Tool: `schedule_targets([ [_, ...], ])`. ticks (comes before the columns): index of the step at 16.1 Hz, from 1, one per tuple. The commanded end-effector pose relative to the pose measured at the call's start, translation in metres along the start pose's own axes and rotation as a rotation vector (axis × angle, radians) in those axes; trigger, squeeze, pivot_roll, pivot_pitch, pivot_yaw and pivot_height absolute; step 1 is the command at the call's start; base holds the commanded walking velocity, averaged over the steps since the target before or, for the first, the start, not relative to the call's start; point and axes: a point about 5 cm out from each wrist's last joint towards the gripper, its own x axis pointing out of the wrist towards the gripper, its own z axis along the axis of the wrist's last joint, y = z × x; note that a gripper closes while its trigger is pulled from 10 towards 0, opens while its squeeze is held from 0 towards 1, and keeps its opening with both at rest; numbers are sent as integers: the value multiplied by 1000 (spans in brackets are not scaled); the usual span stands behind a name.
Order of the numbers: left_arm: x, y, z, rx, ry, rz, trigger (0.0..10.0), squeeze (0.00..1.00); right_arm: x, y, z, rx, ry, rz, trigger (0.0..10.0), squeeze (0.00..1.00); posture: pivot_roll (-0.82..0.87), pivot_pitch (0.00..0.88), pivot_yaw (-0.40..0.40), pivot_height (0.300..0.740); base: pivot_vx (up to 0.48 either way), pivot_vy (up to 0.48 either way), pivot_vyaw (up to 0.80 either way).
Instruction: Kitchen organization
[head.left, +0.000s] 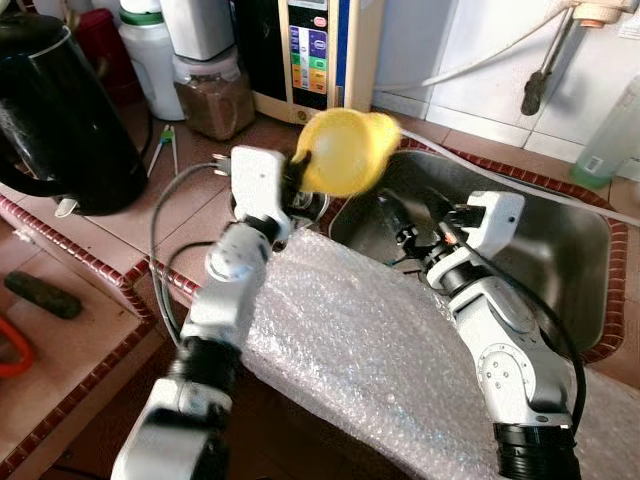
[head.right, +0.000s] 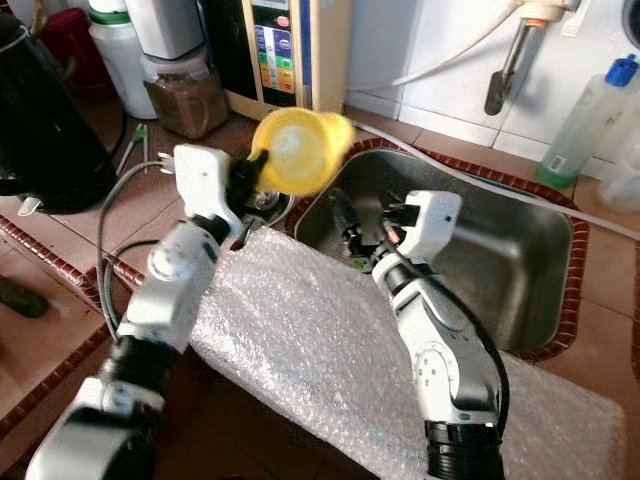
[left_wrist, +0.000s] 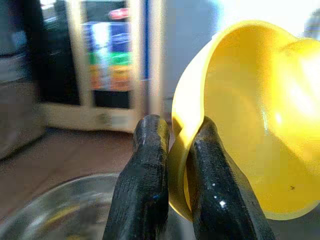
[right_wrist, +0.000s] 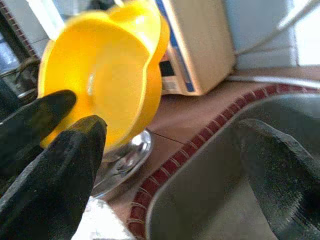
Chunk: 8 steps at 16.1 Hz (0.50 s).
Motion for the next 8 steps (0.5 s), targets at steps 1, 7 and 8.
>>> schedule_targets([
  [1, 0, -10, 6, 24, -35, -50, 0, 0, 4, -1, 2, 51, -10, -22, 10000, 0, -84, 61, 49, 740, 0, 0, 0],
  [7, -5, -31, 10, 12, -61, -139, 0, 0, 9, -18, 1, 135, -39, -157, 0, 0, -67, 64, 58, 740, 0, 0, 0],
  [8, -6, -30, 11, 12, -62, -137, 0, 0, 10, -17, 1, 135, -44, -165, 0, 0, -66, 64, 60, 740, 0, 0, 0],
])
